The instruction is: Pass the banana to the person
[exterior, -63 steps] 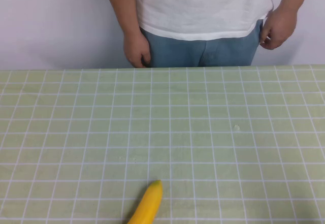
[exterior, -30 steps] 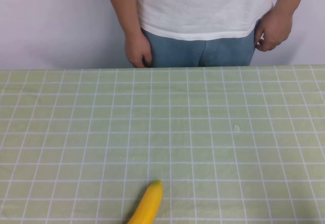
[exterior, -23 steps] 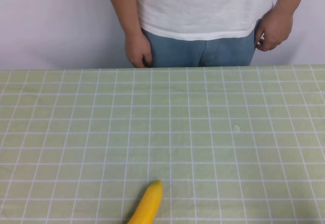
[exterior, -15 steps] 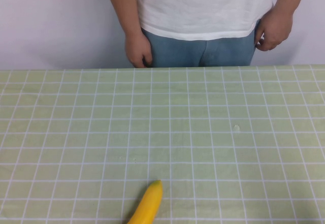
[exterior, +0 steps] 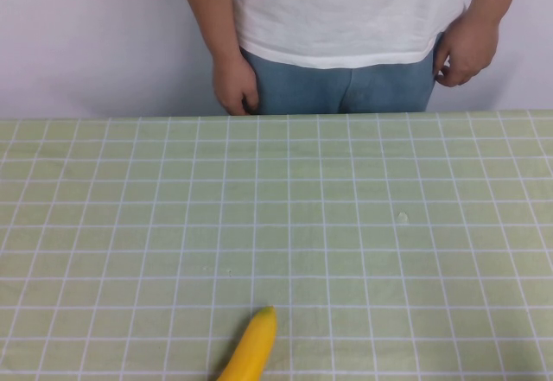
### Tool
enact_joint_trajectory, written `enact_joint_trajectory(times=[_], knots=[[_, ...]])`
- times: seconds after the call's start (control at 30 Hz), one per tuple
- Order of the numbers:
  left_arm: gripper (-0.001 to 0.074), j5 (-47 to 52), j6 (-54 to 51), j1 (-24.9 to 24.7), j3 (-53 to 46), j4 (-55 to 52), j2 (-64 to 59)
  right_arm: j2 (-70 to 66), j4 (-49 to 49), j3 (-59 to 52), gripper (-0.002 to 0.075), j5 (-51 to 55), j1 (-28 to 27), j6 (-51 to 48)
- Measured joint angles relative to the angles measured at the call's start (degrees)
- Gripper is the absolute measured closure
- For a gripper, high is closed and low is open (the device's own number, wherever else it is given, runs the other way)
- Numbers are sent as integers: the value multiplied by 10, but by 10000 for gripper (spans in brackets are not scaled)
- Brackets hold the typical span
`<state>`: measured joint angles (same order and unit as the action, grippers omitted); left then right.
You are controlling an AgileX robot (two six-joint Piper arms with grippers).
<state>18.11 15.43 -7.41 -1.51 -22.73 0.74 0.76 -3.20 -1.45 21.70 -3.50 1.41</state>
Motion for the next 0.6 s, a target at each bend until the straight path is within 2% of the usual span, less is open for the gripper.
enact_joint_trajectory(times=[0.17, 0.3, 0.47, 0.6], knots=[[739, -199, 105, 0, 0, 1, 0, 0, 0, 0, 734, 0, 0, 0], [738, -355, 111, 0, 0, 3, 0, 0, 0, 0, 733, 0, 0, 0], [739, -517, 105, 0, 0, 81, 0, 0, 0, 0, 733, 0, 0, 0], [738, -590, 92, 0, 9, 172, 0, 0, 0, 0, 733, 0, 0, 0]])
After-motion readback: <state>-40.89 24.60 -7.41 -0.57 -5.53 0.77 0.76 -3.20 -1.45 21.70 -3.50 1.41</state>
